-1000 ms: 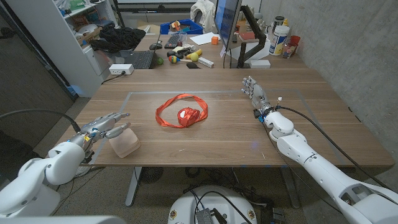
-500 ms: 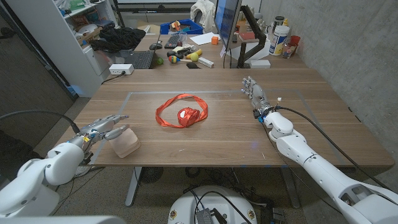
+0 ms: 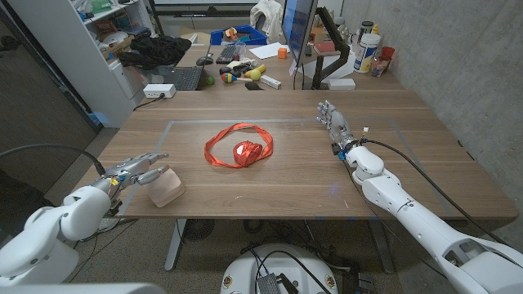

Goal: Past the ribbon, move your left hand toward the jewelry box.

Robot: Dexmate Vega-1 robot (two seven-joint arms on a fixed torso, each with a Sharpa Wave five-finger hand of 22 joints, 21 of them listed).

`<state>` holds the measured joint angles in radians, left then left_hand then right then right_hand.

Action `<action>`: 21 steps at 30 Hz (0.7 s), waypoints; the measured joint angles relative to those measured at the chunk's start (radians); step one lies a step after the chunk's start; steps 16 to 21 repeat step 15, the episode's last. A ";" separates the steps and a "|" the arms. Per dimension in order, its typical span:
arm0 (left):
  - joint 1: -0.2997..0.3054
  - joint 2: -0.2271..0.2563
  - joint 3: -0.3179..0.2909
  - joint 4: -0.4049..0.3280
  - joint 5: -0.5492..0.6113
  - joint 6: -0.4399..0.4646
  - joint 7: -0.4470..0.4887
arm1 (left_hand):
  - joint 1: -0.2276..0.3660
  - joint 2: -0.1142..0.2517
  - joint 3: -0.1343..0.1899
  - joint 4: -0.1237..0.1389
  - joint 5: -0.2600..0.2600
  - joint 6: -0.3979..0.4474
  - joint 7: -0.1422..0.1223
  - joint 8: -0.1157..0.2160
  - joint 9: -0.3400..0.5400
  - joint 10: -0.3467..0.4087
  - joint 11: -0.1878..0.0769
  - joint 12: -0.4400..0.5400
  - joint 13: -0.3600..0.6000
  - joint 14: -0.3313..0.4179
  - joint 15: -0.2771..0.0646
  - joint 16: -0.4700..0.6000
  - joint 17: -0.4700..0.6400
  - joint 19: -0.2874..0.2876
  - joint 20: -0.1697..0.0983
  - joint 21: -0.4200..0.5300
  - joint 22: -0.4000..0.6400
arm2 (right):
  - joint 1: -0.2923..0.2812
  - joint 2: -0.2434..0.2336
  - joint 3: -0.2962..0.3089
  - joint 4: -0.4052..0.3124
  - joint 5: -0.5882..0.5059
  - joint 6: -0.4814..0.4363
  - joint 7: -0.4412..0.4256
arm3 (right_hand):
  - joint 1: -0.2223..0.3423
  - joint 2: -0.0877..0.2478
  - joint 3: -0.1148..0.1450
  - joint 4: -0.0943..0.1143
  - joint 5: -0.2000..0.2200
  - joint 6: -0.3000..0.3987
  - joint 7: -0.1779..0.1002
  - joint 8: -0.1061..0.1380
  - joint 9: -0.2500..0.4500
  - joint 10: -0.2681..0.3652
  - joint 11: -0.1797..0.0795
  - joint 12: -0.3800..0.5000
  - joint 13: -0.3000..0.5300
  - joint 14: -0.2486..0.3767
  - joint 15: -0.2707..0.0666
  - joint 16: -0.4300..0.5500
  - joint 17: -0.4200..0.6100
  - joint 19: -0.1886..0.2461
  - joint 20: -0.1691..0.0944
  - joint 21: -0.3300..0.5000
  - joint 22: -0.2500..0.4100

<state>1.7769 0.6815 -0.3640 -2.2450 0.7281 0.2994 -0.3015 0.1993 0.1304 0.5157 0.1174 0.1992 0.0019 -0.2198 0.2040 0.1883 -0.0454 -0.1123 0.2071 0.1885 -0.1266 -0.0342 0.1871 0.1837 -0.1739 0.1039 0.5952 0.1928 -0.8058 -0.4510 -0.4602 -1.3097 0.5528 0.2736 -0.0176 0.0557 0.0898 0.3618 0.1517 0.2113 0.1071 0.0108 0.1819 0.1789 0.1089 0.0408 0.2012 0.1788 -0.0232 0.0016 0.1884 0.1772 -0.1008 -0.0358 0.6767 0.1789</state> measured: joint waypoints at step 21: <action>-0.006 0.025 0.009 0.020 -0.021 0.011 -0.014 | 0.000 0.000 0.004 0.004 0.000 0.009 -0.002 0.000 0.000 0.000 0.000 0.000 0.000 0.000 0.000 0.000 0.000 0.000 0.000 0.000 0.000 | 0.019 0.014 -0.009 0.027 -0.004 -0.001 0.006 | 0.000 0.000 0.000 0.000 0.000 0.000 0.000 0.000 0.000 0.000 0.000 0.000 0.000 0.000 0.000 0.000 0.000 0.000 0.000 -0.004 0.000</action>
